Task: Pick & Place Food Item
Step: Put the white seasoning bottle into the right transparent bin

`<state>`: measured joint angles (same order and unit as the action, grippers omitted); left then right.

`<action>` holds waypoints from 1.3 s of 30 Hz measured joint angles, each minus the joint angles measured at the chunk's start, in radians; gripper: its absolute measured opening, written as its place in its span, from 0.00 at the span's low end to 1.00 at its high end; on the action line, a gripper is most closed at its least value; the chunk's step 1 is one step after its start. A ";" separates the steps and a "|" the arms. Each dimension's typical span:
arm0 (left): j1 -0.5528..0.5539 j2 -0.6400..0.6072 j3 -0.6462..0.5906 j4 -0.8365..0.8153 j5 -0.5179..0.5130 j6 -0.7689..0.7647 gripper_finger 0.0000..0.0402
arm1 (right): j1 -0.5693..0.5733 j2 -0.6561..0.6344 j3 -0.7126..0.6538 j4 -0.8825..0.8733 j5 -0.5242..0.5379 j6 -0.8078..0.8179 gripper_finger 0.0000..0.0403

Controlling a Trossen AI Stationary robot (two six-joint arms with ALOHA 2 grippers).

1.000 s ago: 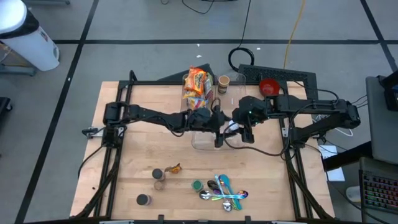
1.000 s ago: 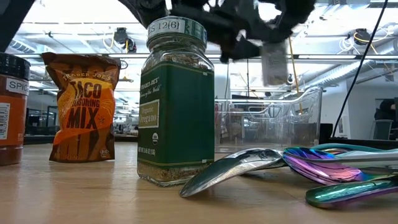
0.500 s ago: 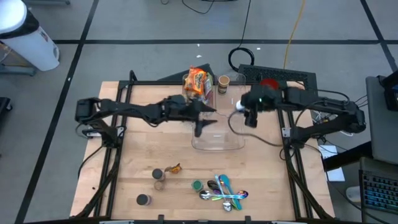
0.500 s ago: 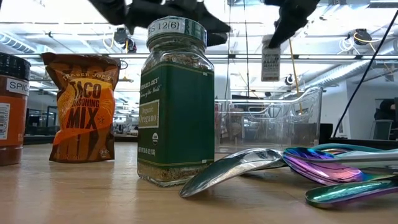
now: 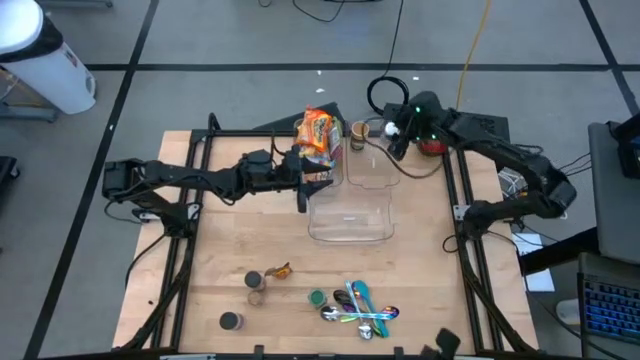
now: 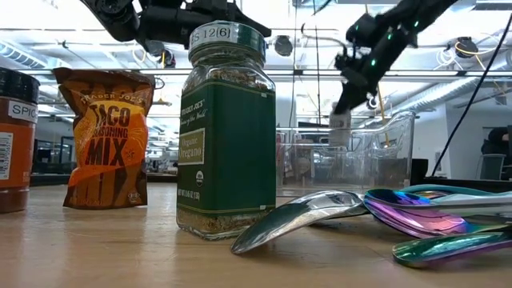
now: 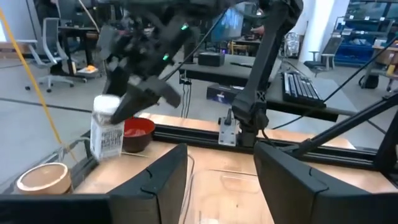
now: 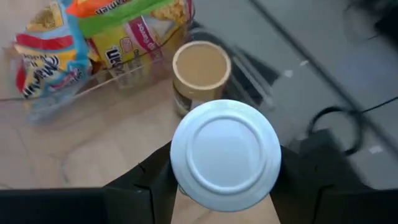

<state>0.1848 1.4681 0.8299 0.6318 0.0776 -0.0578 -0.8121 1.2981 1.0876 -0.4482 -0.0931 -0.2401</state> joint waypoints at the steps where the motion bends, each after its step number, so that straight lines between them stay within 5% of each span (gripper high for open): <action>1: 0.000 0.000 0.000 -0.003 0.000 0.000 0.48 | -0.019 0.022 0.000 0.014 -0.033 0.011 0.47; 17: 0.000 0.001 0.000 -0.013 0.000 0.002 0.55 | -0.067 0.247 0.000 0.153 -0.066 0.036 0.47; 34: 0.000 0.001 0.000 -0.015 -0.001 0.002 0.47 | -0.111 0.339 0.002 0.199 -0.073 0.045 0.47; 39: 0.000 0.001 0.000 -0.016 -0.001 0.006 0.47 | -0.108 0.330 0.002 0.190 -0.068 0.042 0.63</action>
<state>0.1850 1.4693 0.8299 0.6161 0.0767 -0.0514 -0.9202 1.6281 1.0893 -0.2578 -0.1608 -0.1986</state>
